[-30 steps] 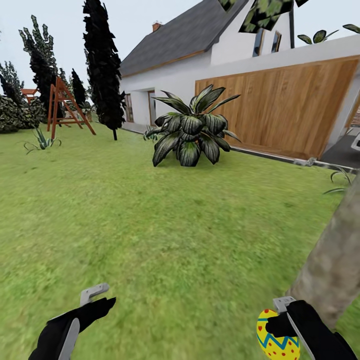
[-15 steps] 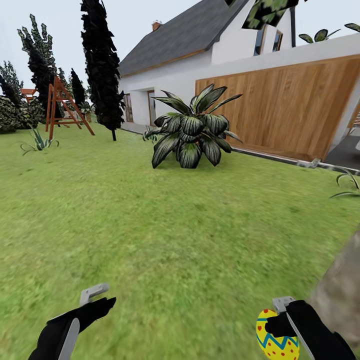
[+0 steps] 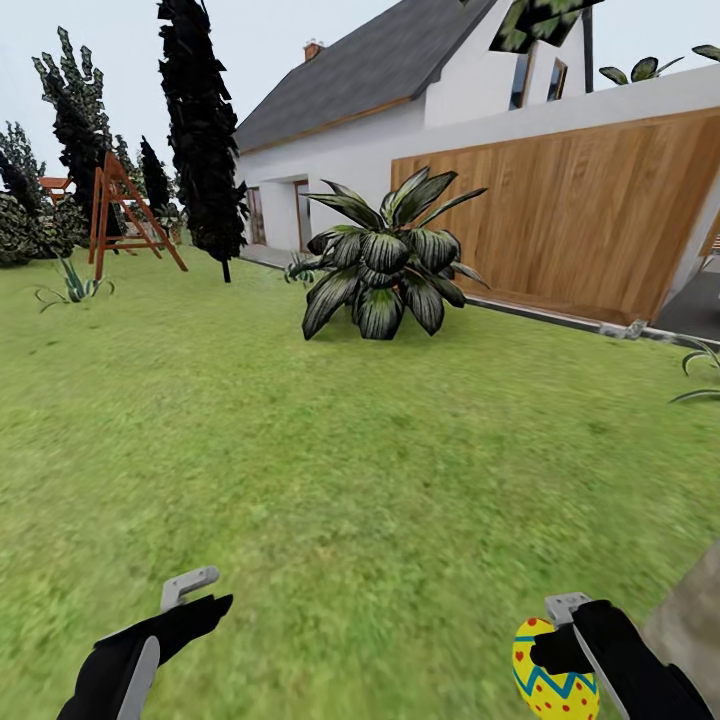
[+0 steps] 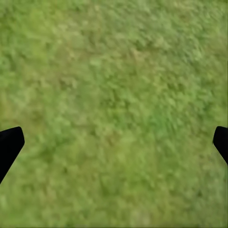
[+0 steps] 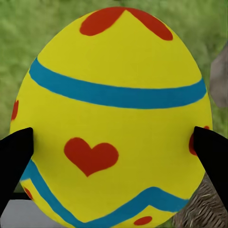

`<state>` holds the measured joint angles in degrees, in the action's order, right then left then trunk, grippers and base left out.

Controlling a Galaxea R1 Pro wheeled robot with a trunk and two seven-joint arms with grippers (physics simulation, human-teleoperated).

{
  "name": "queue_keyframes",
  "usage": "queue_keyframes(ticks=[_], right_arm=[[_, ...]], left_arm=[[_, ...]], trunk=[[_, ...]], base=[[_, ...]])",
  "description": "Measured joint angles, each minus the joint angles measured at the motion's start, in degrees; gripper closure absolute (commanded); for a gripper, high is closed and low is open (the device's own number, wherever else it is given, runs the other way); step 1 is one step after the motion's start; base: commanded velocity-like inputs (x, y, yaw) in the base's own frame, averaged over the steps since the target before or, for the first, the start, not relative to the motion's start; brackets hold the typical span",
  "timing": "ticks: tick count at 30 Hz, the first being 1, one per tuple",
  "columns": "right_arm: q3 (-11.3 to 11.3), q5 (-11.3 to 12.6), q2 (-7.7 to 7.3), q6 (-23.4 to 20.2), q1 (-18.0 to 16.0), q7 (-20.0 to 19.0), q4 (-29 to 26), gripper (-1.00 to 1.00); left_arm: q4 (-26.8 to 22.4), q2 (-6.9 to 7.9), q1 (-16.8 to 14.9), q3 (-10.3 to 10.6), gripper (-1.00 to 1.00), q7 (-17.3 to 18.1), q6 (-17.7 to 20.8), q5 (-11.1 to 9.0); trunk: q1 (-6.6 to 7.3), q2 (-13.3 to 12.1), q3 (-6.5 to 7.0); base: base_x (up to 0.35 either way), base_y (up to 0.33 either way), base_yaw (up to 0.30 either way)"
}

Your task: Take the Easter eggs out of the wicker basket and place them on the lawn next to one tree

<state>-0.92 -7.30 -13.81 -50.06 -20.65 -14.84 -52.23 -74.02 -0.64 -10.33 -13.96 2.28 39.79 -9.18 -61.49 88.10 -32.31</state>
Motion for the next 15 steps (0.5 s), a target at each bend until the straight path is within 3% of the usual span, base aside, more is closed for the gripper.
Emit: queue_keyframes(ticks=[6,15], right_arm=[[0.0,0.0,0.05,0.0,0.0,0.0,0.0,1.0],[0.0,0.0,0.05,0.1,0.0,0.0,0.0,1.0]], left_arm=[[-0.1,-0.02,0.0,0.0,-1.0,0.0,-0.2,-0.1],[0.1,-0.01,0.0,-0.1,-1.0,-0.1,-0.2,-0.1]], trunk=[[-0.01,0.0,0.0],[-1.98,3.6,-1.61]], base=[[0.005,0.0,0.0],[0.0,0.0,0.0]])
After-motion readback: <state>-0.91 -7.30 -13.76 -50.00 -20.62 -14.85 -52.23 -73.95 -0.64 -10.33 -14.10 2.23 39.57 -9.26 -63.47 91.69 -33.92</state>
